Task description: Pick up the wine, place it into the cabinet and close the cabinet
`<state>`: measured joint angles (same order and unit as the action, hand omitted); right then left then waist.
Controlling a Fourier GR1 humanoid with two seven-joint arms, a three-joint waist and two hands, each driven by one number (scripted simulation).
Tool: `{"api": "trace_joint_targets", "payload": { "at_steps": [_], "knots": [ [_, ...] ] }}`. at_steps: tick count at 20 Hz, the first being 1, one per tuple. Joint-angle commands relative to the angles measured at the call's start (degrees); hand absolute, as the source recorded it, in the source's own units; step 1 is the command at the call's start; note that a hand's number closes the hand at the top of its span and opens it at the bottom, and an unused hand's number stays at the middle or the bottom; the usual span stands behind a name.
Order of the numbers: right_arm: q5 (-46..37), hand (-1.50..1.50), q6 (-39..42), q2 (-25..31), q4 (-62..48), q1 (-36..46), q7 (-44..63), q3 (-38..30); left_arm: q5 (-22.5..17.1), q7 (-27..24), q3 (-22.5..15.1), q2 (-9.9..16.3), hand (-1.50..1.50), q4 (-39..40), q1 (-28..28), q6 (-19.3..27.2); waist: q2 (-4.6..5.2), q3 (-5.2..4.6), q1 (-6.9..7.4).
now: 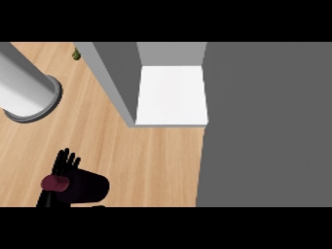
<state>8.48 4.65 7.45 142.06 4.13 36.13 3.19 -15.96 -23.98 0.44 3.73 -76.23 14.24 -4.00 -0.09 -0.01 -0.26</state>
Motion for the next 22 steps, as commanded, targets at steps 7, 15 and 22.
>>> {"api": "trace_joint_targets", "payload": {
  "at_steps": [7, 15, 22],
  "knots": [
    [5.18, -1.50, -0.39, 0.44, 8.30, 0.24, 6.57, -1.29, -1.51, -4.95, 0.85, -1.55, 1.50, 6.23, -2.67, -4.10, -0.01, 0.00, 0.09],
    [7.28, -1.50, 2.73, -0.34, 2.59, -0.83, -0.71, -5.49, 2.47, -8.59, -1.98, 0.08, 1.50, 9.95, -3.15, -8.31, 0.04, 0.04, 0.17],
    [8.74, -1.50, 1.28, 0.24, 7.03, 0.77, 6.45, -6.01, 7.41, -10.32, -0.12, 3.90, 1.50, 10.00, -10.40, -4.17, -0.01, 0.01, -0.20]
  ]
}}
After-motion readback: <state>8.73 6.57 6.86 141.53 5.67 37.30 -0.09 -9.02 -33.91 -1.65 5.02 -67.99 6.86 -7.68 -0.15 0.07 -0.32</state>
